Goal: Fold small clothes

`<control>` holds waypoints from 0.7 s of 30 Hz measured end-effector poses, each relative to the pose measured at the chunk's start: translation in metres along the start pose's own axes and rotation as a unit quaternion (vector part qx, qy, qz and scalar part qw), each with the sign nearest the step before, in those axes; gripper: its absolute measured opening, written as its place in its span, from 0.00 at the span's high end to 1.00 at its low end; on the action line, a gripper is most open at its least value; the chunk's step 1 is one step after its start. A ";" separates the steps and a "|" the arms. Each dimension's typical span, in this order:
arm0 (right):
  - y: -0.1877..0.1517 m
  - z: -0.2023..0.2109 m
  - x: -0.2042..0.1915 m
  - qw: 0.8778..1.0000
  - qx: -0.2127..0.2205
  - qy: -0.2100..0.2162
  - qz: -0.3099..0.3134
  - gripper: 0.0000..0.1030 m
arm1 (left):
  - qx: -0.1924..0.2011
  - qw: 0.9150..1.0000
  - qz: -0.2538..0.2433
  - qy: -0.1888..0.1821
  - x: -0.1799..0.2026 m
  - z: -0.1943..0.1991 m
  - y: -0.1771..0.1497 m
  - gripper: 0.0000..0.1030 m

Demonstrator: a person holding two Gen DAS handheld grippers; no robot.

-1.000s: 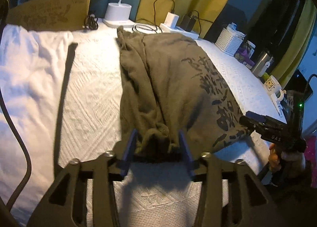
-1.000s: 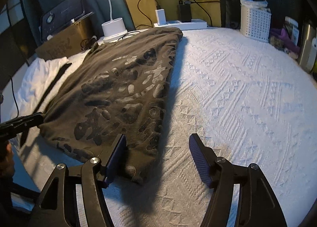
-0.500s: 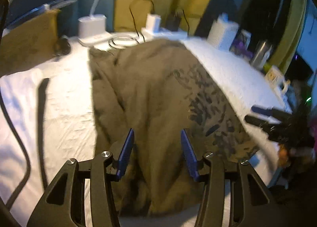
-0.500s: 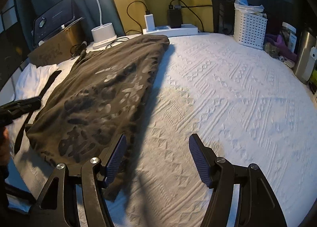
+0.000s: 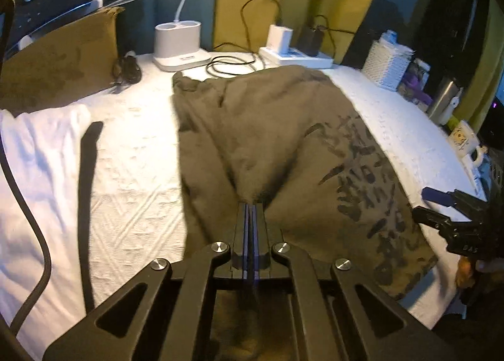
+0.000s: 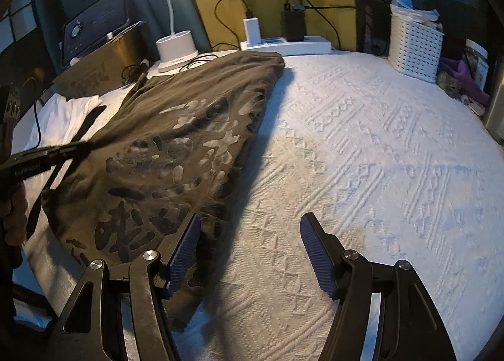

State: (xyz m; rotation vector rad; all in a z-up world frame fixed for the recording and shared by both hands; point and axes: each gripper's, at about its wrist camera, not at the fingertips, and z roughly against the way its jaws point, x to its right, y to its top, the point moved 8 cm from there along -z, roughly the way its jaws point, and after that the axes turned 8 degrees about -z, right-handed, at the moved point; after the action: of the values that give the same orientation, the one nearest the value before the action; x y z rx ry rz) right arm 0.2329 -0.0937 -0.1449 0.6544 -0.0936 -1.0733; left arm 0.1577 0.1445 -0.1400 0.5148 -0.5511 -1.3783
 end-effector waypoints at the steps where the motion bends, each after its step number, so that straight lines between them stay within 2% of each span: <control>1: -0.001 -0.004 0.000 1.000 -0.005 -0.002 0.002 0.34 | -0.006 1.000 0.001 0.004 -0.002 -0.005 -0.003 0.99; 8: -0.002 -0.009 -0.003 1.000 -0.016 -0.017 0.020 0.34 | -0.013 1.000 0.003 -0.007 -0.001 0.001 -0.006 0.98; 10: 0.001 -0.008 -0.002 1.000 -0.017 -0.019 0.018 0.34 | -0.008 1.000 -0.001 -0.010 -0.001 0.006 0.004 0.98; 13: 0.010 -0.007 -0.003 1.000 -0.010 -0.019 0.019 0.34 | 0.006 1.000 -0.019 0.005 -0.002 0.008 0.022 0.98; 21: 0.046 -0.020 0.002 1.000 -0.001 -0.024 0.005 0.34 | 0.022 0.999 -0.027 0.019 -0.020 -0.010 0.067 0.96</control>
State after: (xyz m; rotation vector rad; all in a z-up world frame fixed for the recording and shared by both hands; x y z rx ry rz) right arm 0.2773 -0.0720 -0.1369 0.6260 -0.1372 -1.0787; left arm 0.2133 0.1726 -0.1063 0.5950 -0.5408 -1.4068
